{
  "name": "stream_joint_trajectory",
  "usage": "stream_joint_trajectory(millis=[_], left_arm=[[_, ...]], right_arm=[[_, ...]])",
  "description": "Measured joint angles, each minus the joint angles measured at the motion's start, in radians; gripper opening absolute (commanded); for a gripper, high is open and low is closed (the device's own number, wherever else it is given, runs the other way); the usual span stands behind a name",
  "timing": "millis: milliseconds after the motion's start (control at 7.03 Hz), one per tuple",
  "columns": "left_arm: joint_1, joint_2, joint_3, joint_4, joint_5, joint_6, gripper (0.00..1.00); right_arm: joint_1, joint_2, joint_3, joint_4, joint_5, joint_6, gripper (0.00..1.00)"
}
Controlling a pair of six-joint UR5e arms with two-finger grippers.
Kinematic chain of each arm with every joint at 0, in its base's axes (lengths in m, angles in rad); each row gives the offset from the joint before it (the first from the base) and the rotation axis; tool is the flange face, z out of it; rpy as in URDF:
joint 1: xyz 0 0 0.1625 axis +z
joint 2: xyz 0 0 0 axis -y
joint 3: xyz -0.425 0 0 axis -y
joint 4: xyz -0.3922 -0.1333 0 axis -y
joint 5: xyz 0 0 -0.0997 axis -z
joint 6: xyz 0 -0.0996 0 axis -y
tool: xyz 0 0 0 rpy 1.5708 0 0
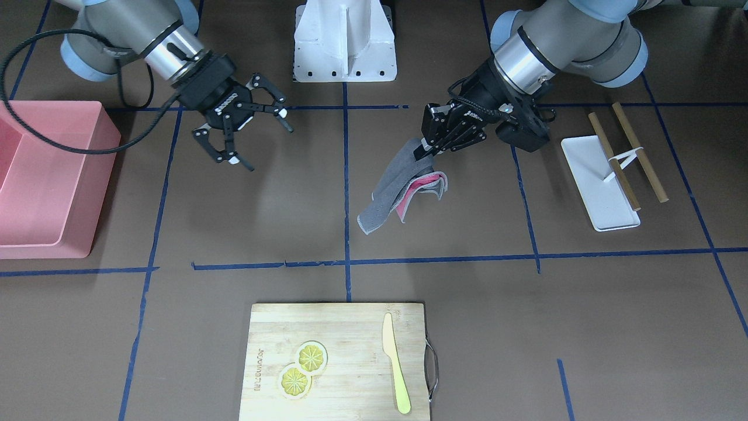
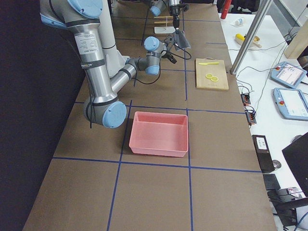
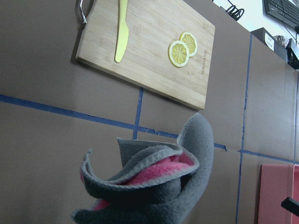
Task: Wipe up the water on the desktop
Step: 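Close the right gripper on the cloth held by the left gripper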
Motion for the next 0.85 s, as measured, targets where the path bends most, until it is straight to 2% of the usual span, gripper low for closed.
stream_joint_trajectory(millis=[426,853], left_arm=[[0.074,-0.044,0.008,-0.018,-0.007,0.011,0.05],[0.149,-0.078,0.011,-0.019,-0.009,0.139,0.05]], right_arm=[[-0.041,0.04,-0.004,0.0,-0.015,-0.002,0.99],[-0.061,0.044,-0.006,0.0,-0.015,-0.005,0.99]])
